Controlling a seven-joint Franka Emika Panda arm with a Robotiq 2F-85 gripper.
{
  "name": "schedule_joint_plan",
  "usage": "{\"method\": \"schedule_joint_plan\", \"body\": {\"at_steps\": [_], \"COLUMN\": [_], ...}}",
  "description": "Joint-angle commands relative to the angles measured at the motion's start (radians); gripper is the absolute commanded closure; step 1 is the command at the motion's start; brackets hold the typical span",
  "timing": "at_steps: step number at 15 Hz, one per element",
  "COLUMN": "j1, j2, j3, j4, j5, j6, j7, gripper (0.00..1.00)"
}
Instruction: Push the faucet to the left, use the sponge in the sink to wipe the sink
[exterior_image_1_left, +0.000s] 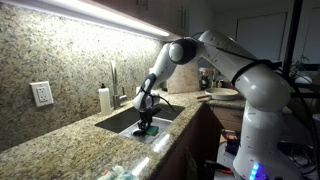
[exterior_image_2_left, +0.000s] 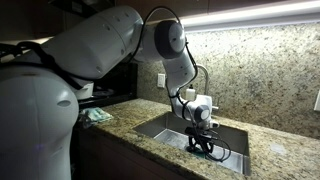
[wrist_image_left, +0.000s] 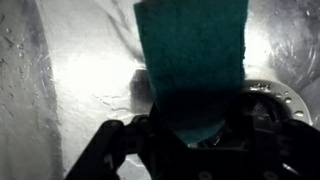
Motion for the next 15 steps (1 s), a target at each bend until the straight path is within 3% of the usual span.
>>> {"method": "schedule_joint_plan", "body": {"at_steps": [1, 5, 7, 11, 15], "j1": [-0.013, -0.023, -0.028, -0.043, -0.077], "j2": [0.008, 0.014, 0.019, 0.018, 0.004], "j3": [0.012, 0.032, 0.047, 0.07, 0.142], "j4": [0.005, 0.013, 0.02, 0.026, 0.026], "j5": [-0.02, -0.009, -0.003, 0.005, 0.03], "j6": [0.012, 0.007, 0.005, 0.003, 0.021], "j7": [0.009, 0.002, -0.004, -0.02, -0.07], "gripper": [0.65, 0.9, 0.95, 0.92, 0.92]}}
